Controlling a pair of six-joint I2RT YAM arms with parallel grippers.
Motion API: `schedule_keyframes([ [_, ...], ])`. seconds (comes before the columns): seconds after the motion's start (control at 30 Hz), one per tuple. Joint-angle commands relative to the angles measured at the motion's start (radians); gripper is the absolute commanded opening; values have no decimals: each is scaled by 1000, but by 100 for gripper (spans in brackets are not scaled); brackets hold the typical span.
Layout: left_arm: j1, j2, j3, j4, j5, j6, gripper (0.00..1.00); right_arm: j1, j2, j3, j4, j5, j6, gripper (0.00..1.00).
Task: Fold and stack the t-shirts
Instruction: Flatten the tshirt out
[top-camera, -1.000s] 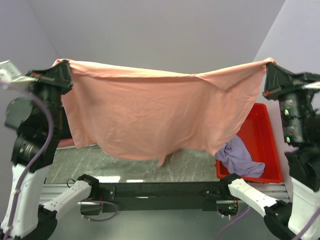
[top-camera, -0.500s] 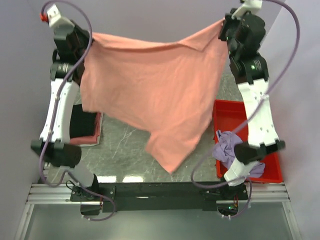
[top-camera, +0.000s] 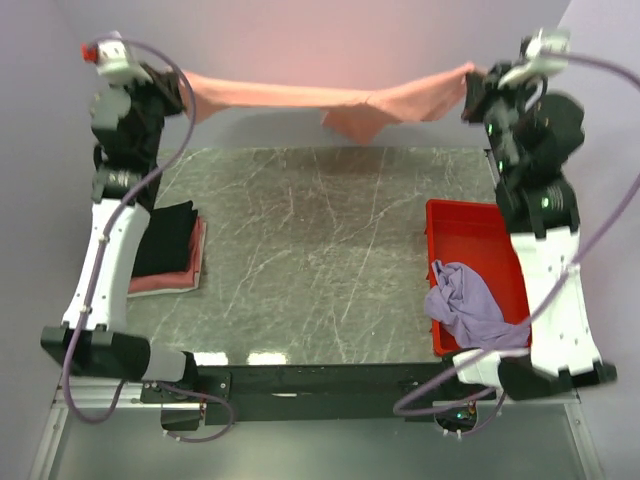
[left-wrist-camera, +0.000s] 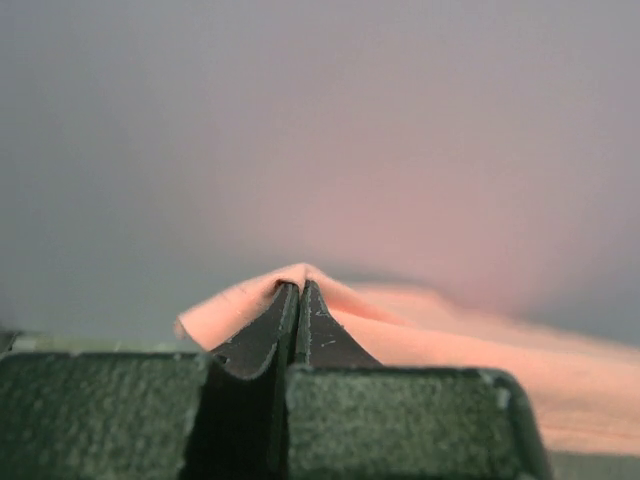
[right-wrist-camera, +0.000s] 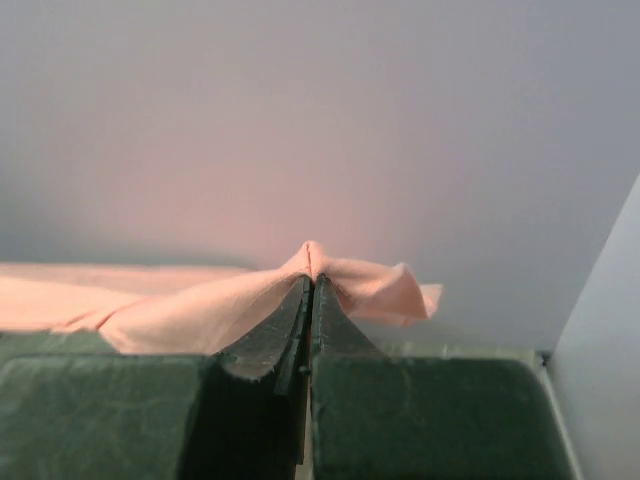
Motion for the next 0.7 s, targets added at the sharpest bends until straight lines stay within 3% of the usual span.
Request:
schedule_keyframes([
  [0.0, 4, -53, -252, 187, 111, 131, 1, -5, -129, -361, 91, -52, 80, 0],
  [0.1, 4, -131, -516, 149, 112, 138, 0, -5, -241, -606, 51, -52, 150, 0],
  [0.13, 4, -132, -517, 139, 102, 133, 0, -5, -255, -660, 51, -60, 169, 0],
  [0.27, 4, -230, -832, 148, 64, 26, 1, -3, -317, -936, 32, -86, 337, 0],
  [0.33, 4, -242, -892, 124, 64, -17, 1, -5, -343, -1082, 48, -152, 370, 0],
  [0.43, 4, -251, -966, 70, 85, -117, 35, -5, -366, -1191, -16, -124, 396, 0],
  [0.47, 3, -265, -992, 55, 73, -169, 59, -5, -374, -1209, -29, -113, 397, 0],
  [0.5, 1, -273, -1004, 24, 62, -212, 77, -6, -383, -1239, -35, -107, 397, 0],
  [0.57, 3, -288, -1020, -19, -8, -307, 94, -5, -392, -1260, -26, -110, 414, 0],
  [0.67, 1, -288, -1017, -140, -92, -408, 95, -5, -361, -1260, -26, -132, 420, 0],
])
